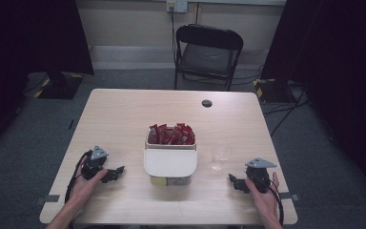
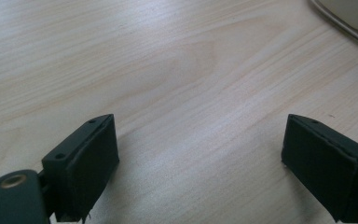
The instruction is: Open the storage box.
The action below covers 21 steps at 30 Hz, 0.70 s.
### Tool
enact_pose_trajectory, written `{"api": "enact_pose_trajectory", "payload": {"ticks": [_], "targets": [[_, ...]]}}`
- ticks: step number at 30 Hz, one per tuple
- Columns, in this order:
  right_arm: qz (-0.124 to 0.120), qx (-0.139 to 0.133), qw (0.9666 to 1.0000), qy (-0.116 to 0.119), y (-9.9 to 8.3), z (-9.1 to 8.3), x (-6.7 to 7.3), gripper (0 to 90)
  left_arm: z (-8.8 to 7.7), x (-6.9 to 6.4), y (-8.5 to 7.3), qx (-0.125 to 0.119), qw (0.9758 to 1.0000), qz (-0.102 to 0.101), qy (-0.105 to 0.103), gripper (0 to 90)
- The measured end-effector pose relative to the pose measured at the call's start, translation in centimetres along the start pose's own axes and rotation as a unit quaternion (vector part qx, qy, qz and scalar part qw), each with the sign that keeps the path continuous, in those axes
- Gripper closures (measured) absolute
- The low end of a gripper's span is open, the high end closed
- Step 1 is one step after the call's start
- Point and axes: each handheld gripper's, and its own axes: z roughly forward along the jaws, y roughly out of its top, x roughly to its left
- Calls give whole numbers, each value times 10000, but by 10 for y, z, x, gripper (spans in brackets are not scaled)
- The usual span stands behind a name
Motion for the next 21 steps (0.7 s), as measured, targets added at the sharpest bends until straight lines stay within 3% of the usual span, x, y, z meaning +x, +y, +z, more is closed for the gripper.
{"api": "enact_pose_trajectory", "payload": {"ticks": [7, 11, 21], "targets": [[36, -5, 10000, -46, 0, 0, -1, 120, 0, 0, 2, -2, 10000, -82, 44, 149], [37, -4, 10000, -47, 0, 0, 0, 120, 0, 1, 2, 32, 10000, -26, 55, 159], [36, -4, 10000, -47, 0, 0, 0, 120, -11, -6, 8, -124, 9998, -57, -148, 168]]}}
